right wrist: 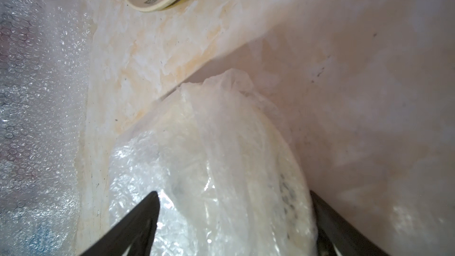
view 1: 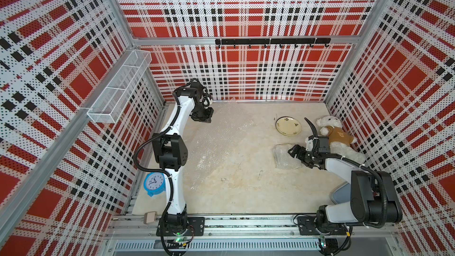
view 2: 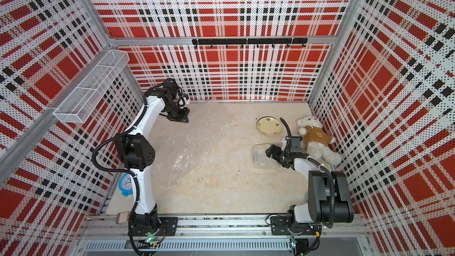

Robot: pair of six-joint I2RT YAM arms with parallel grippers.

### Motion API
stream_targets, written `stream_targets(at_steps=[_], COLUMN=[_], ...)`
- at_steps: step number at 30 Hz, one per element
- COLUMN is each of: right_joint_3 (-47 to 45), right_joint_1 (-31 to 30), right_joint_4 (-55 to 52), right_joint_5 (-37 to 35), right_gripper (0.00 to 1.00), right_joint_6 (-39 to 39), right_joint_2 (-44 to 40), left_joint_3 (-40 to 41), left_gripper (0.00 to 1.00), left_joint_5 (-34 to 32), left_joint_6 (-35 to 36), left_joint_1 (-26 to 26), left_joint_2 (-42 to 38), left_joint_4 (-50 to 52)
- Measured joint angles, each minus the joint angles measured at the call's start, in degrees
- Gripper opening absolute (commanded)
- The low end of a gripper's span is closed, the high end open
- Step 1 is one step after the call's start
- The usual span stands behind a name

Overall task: Unpack dinner plates from bubble wrap
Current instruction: Place the bubble wrap at the center of the board.

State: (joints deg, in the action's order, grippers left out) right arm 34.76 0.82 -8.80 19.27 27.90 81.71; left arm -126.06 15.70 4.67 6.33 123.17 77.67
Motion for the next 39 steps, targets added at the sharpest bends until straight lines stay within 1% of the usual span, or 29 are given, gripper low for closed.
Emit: stream_targets(at_steps=[6,14,18,25,27,34,35,36,37,38,39], right_joint_3=[0.0,0.0,0.0,0.0,0.0,0.0,0.0,0.0,0.0,0.0,0.0], right_joint_1=[0.0,0.0,0.0,0.0,0.0,0.0,0.0,0.0,0.0,0.0,0.0], right_joint_4=[0.1,1.5,1.9,2.2,2.2,2.2,2.2,2.2,2.2,2.2,2.2], right_joint_5=[0.1,0.8,1.0,1.0,1.0,1.0,1.0,1.0,1.0,1.0,1.0], right_gripper=[0.93,0.93,0.93,0.93,0.93,0.93,0.93,0.93,0.93,0.93,0.93], right_joint_6=[0.0,0.0,0.0,0.0,0.0,0.0,0.0,0.0,0.0,0.0,0.0], right_joint_2=[0.3,1.2,1.5,1.5,1.5,1.5,1.5,1.5,1.6,1.5,1.6], left_joint_3=[0.6,5.8,7.1,7.1,6.8,4.5,4.4,4.2,4.0,3.9,3.9], left_gripper=[0.00,0.00,0.01,0.02,0.04,0.08,0.12,0.20,0.21,0.26,0.39], left_joint_5=[0.5,0.5,0.7,1.6,1.8,2.1,2.1,2.1,2.1,2.1,2.1], left_joint_6=[-0.7,-1.9,-2.7,-3.2,-3.2,-3.1,-3.1,-3.1,-3.1,-3.2,-3.1], left_joint_1=[-2.1,-4.3,-5.2,-5.6,-5.6,-5.6,-5.6,-5.6,-5.6,-5.6,-5.6], left_joint_2=[0.0,-0.7,-1.5,-1.6,-1.5,0.7,1.1,1.6,2.1,2.6,3.2], left_joint_4=[0.3,-0.2,-1.7,-5.3,-5.7,-7.4,-7.6,-7.9,-7.9,-8.2,-8.4])
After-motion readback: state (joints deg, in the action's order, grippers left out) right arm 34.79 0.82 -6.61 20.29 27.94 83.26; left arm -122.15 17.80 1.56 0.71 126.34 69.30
